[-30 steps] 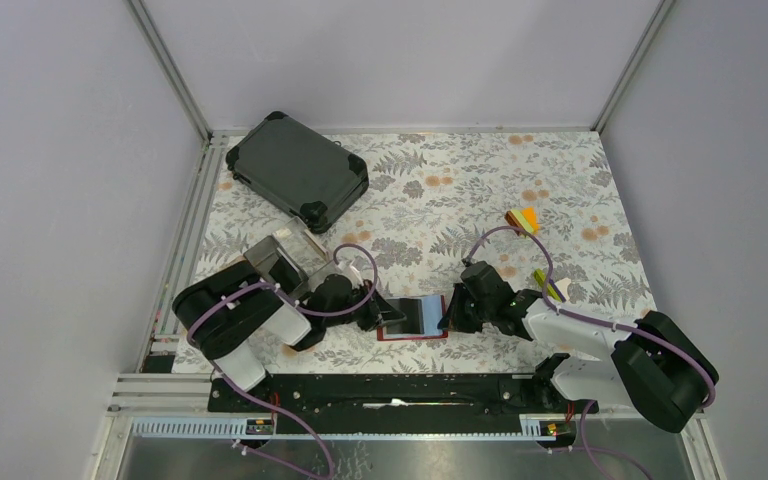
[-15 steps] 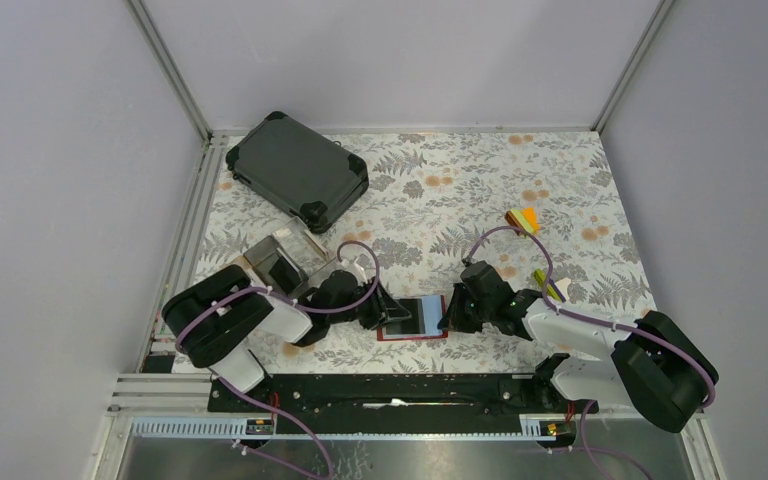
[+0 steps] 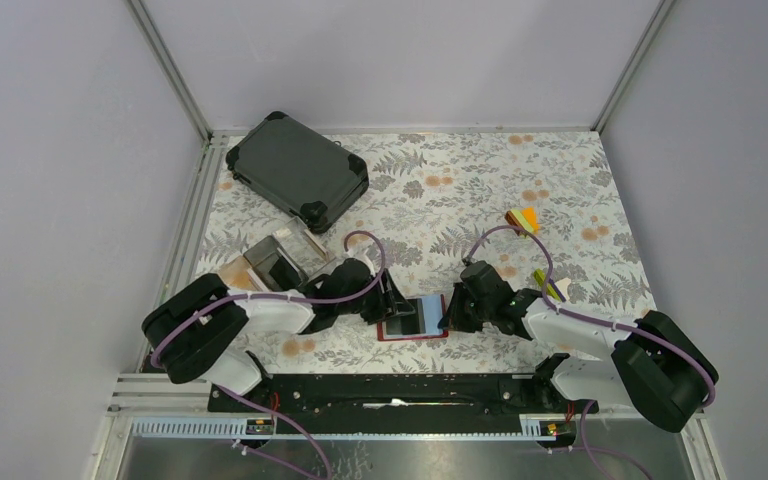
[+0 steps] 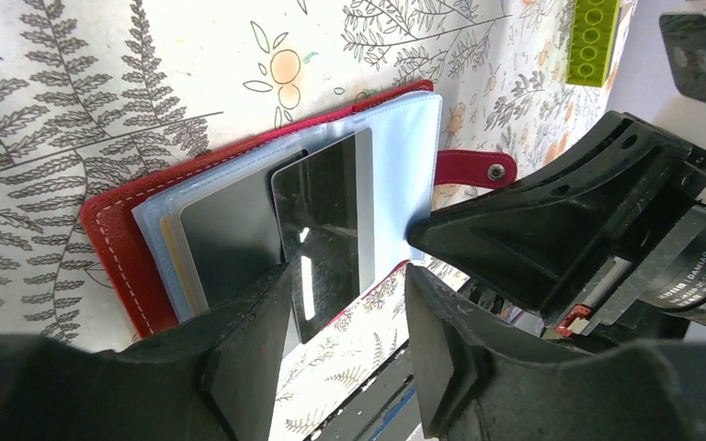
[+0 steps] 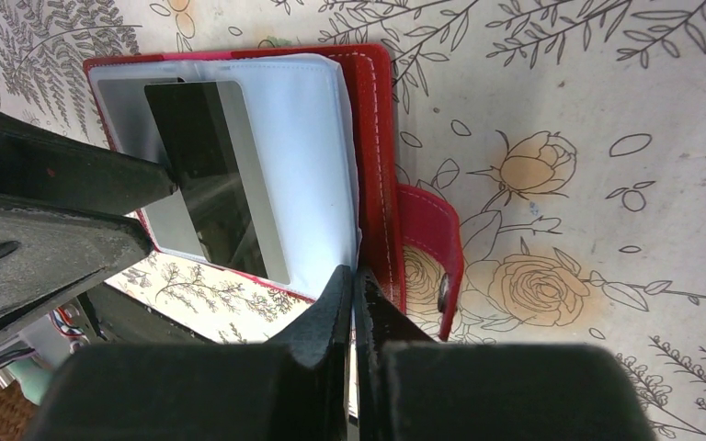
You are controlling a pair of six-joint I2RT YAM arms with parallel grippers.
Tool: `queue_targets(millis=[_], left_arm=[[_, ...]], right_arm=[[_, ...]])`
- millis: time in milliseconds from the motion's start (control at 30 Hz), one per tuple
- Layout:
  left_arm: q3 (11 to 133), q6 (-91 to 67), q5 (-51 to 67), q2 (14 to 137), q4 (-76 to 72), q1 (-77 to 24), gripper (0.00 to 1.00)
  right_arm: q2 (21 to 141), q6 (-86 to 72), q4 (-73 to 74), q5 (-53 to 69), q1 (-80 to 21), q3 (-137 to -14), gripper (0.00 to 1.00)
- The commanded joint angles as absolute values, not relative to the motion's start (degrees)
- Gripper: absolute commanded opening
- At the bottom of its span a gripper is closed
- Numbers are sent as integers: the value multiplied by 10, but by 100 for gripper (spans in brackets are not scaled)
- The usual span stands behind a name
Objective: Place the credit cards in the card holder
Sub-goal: Insert the credit card into the card holder.
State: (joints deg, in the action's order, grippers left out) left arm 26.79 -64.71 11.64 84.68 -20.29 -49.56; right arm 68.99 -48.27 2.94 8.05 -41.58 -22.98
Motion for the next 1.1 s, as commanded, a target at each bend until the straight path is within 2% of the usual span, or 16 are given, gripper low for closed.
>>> queue_targets(millis=[0,233,600,767,1067], left_arm=[[285,-616,81,854,-125,-506,50],[305,-623,92,888,-141,-521,43],[311,-642,100,924,-225,-530,41],[317,-645,102,932,-238,-533,39],[319,-657,105,927,-254,-538,39]], right_arm=[[701,-465,82,19,-413,-233,0],[701,-463,82,19,-413,-234,0],[701,-467,73,23,-413,-227,0],[683,-468,87,18,-413,-231,14],[641,-462,131,3,-414,-255,32]])
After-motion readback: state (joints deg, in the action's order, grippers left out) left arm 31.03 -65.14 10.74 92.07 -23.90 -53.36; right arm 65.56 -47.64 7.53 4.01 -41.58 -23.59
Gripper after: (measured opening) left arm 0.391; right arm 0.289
